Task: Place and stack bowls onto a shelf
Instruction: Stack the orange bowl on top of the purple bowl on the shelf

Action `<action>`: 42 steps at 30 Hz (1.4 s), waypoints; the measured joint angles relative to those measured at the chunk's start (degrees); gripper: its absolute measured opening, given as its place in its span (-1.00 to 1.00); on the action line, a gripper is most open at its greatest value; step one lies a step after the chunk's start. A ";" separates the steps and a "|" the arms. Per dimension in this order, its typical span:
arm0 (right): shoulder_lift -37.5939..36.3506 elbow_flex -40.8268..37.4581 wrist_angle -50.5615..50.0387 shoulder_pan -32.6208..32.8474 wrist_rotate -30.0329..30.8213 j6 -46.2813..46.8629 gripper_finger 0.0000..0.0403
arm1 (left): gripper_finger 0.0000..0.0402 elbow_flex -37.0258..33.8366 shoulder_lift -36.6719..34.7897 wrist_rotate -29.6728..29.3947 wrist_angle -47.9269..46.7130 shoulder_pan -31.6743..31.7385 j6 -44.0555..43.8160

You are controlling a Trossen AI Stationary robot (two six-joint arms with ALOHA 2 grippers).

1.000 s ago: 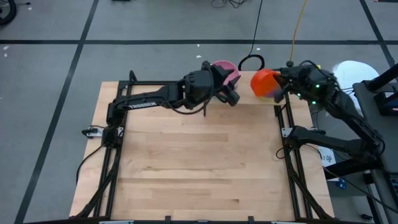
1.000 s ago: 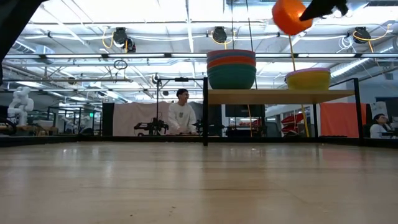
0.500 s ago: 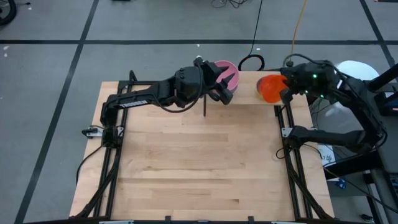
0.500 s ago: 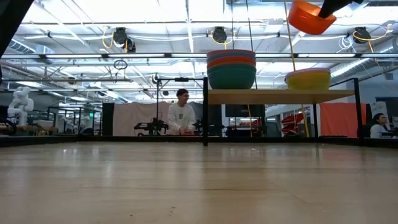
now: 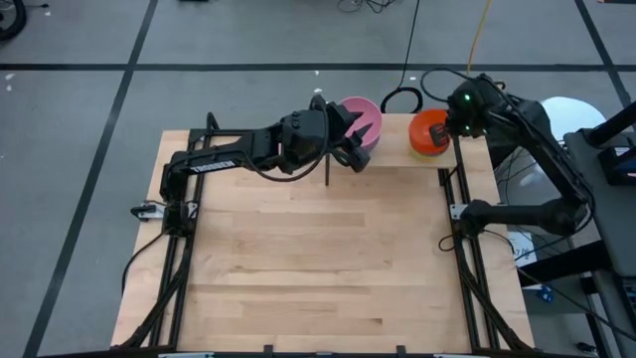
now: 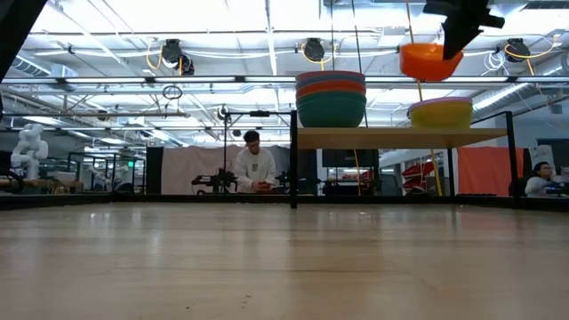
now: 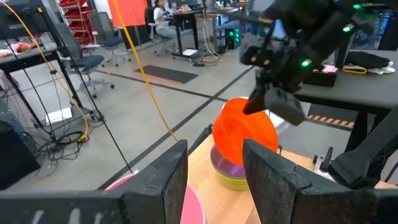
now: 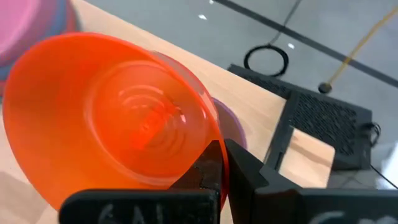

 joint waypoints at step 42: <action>6.42 -8.04 0.84 -6.09 -0.07 -4.58 -0.73 | -0.21 0.00 0.00 0.02 -2.91 0.02 0.09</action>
